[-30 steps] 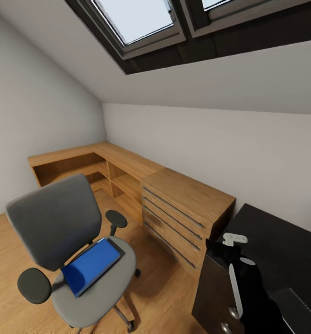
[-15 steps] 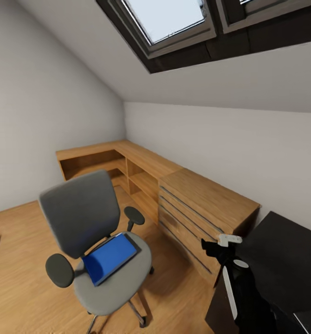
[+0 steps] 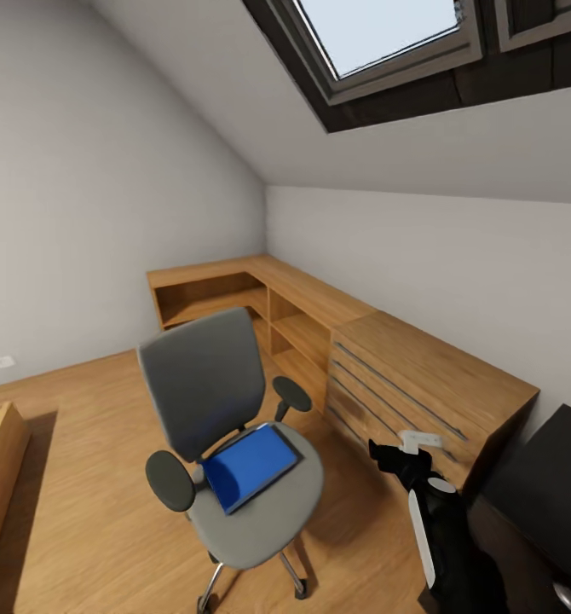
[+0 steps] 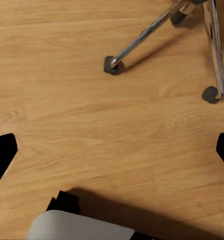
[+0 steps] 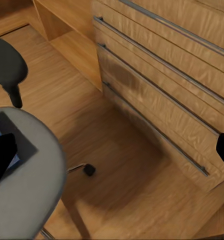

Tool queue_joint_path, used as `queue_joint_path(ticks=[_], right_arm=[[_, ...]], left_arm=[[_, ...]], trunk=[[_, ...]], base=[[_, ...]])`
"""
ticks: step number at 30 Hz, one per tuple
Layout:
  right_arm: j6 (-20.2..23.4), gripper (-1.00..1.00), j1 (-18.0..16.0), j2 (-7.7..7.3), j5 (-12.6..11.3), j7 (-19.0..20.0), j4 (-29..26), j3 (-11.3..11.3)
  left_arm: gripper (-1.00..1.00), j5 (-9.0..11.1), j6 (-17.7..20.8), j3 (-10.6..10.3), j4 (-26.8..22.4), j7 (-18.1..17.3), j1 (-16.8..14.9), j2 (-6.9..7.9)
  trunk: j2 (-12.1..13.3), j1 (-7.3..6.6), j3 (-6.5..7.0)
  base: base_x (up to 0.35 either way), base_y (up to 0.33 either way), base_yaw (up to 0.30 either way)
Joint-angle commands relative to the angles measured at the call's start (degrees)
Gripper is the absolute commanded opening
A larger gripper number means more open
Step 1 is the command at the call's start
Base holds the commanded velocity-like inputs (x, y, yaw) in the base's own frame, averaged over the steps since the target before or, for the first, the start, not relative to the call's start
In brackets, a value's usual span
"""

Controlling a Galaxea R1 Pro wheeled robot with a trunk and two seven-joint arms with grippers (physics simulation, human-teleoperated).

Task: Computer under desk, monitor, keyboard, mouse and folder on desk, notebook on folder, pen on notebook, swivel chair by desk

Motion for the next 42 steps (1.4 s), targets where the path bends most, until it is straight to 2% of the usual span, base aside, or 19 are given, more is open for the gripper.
queue_joint_path(ticks=[1,16,38,42], right_arm=[[0.28,1.0,-0.05,0.08,0.57,0.51,-0.11,-0.2],[0.28,1.0,-0.05,0.08,0.47,0.62,0.32,-0.23],[0.16,1.0,-0.05,0.17,0.58,0.55,1.35,-0.17],[-1.94,1.0,-0.05,0.17,0.59,0.45,1.86,-0.17]], left_arm=[[1.0,0.55,-0.06,0.22,0.09,-0.59,-0.05,0.02],[1.0,0.55,0.11,0.22,0.09,-0.56,-0.05,0.02],[1.0,0.57,0.11,0.22,0.09,-0.58,-0.05,0.04],[1.0,0.57,0.04,0.22,0.09,-0.59,-0.05,0.04]], trunk=[[-0.04,0.0,-0.07],[-0.04,0.0,-0.08],[-0.04,0.0,-0.08],[-0.04,0.0,-0.08]], base=[[0.0,0.226,0.014],[0.011,0.06,0.002],[0.0,0.0,0.272],[0.0,0.0,0.278]])
